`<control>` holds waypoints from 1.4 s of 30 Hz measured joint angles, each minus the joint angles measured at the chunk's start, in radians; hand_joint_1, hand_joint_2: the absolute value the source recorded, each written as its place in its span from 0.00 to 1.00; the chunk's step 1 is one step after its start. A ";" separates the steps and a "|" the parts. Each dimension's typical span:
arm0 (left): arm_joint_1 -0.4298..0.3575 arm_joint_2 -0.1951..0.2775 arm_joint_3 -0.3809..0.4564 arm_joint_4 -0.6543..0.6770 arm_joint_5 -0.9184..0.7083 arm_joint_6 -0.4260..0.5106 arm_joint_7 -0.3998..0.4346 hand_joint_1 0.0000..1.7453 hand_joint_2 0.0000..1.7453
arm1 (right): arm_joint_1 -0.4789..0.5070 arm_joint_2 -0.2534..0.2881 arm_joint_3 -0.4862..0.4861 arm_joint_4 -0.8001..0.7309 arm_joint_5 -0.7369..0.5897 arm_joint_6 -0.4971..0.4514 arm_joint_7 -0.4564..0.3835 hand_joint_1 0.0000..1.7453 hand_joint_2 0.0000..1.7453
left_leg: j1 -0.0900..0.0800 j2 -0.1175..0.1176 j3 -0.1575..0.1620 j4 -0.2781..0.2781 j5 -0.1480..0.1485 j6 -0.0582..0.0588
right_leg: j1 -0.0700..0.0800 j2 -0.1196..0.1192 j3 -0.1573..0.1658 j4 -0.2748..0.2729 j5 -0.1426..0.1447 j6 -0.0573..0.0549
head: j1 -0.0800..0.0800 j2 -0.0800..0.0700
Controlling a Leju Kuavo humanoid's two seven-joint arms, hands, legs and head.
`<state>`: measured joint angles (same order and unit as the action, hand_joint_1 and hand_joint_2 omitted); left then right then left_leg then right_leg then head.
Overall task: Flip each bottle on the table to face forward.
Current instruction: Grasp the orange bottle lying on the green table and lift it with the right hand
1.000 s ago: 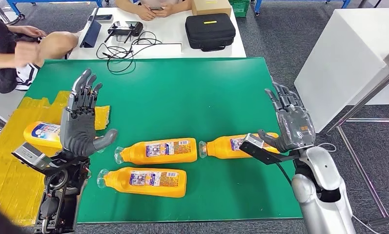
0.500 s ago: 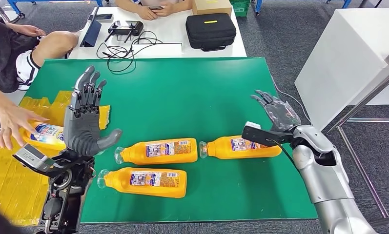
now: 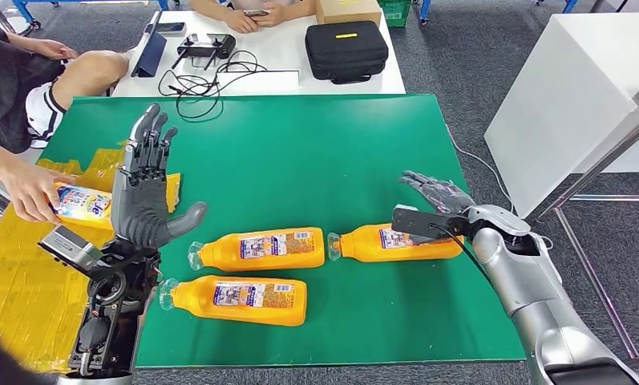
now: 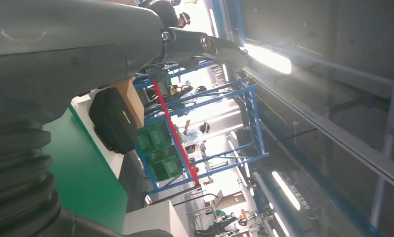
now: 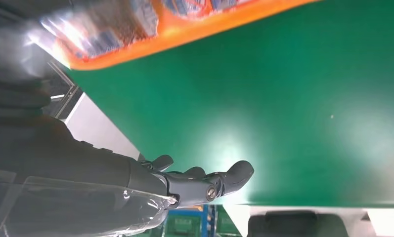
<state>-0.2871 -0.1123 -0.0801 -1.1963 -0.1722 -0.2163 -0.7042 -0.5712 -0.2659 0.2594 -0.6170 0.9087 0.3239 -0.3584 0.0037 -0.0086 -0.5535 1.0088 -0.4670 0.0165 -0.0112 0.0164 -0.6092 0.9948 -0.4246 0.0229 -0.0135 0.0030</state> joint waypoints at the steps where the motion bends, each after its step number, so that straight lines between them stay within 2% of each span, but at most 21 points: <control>1: -0.001 -0.001 0.000 0.006 0.000 0.002 0.000 0.00 1.00 | 0.001 0.000 0.004 0.004 -0.002 0.000 0.005 0.00 1.00 | 0.000 0.000 0.000 0.000 0.000 0.000 | 0.000 0.000 0.000 0.000 0.000 0.000 | 0.000 0.000; 16: -0.013 -0.001 0.000 0.074 0.012 0.017 0.000 0.00 1.00 | 0.015 -0.020 0.062 0.044 -0.001 0.035 0.021 0.00 1.00 | 0.000 0.000 0.000 0.000 0.000 0.000 | 0.000 0.000 0.000 0.000 0.000 0.000 | 0.000 0.000; 33: -0.023 -0.001 0.001 0.102 0.016 0.027 0.000 0.00 1.00 | 0.011 0.003 0.096 0.133 -0.003 0.006 0.055 0.00 1.00 | 0.000 0.000 0.000 0.000 0.000 0.000 | 0.000 0.000 0.000 0.000 0.000 0.000 | 0.000 0.000; 34: -0.023 -0.001 0.001 0.102 0.016 0.028 0.000 0.00 1.00 | 0.010 0.003 0.097 0.135 -0.002 0.003 0.060 0.06 1.00 | 0.000 0.000 0.000 0.000 0.000 0.000 | 0.000 0.000 0.000 0.000 0.000 0.000 | 0.000 0.000; 35: -0.023 -0.001 0.001 0.102 0.016 0.029 0.000 0.00 1.00 | 0.010 0.005 0.099 0.138 0.001 -0.002 0.069 0.28 1.00 | 0.000 0.000 0.000 0.000 0.000 0.000 | 0.000 0.000 0.000 0.000 0.000 0.000 | 0.000 0.000; 37: -0.022 -0.001 0.001 0.102 0.017 0.032 0.000 0.00 1.00 | 0.008 0.009 0.104 0.145 0.012 -0.018 0.097 0.77 1.00 | 0.000 0.000 0.000 0.000 0.000 0.000 | 0.000 0.000 0.000 0.000 0.000 0.000 | 0.000 0.000; 38: -0.022 -0.001 0.001 0.102 0.017 0.033 0.000 0.00 1.00 | 0.007 0.012 0.107 0.149 0.017 -0.025 0.111 0.95 1.00 | 0.000 0.000 0.000 0.000 0.000 0.000 | 0.000 0.000 0.000 0.000 0.000 0.000 | 0.000 0.000; 39: -0.021 -0.001 0.001 0.102 0.018 0.034 0.000 0.00 1.00 | 0.005 0.015 0.109 0.153 0.021 -0.031 0.122 0.99 1.00 | 0.000 0.000 0.000 0.000 0.000 0.000 | 0.000 0.000 0.000 0.000 0.000 0.000 | 0.000 0.000; 42: -0.020 -0.001 0.002 0.103 0.018 0.035 0.000 0.00 1.00 | 0.001 0.024 0.118 0.168 0.030 -0.043 0.142 1.00 1.00 | 0.000 0.000 0.000 0.000 0.000 0.000 | 0.000 0.000 0.001 0.000 0.000 0.000 | 0.000 0.000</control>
<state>-0.3074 -0.1137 -0.0785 -1.0934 -0.1545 -0.1816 -0.7044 -0.5704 -0.2422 0.3772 -0.4486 0.9385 0.2813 -0.2163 0.0036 -0.0088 -0.5532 1.0088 -0.4669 0.0165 -0.0112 0.0161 -0.6086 0.9948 -0.4246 0.0229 -0.0133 0.0031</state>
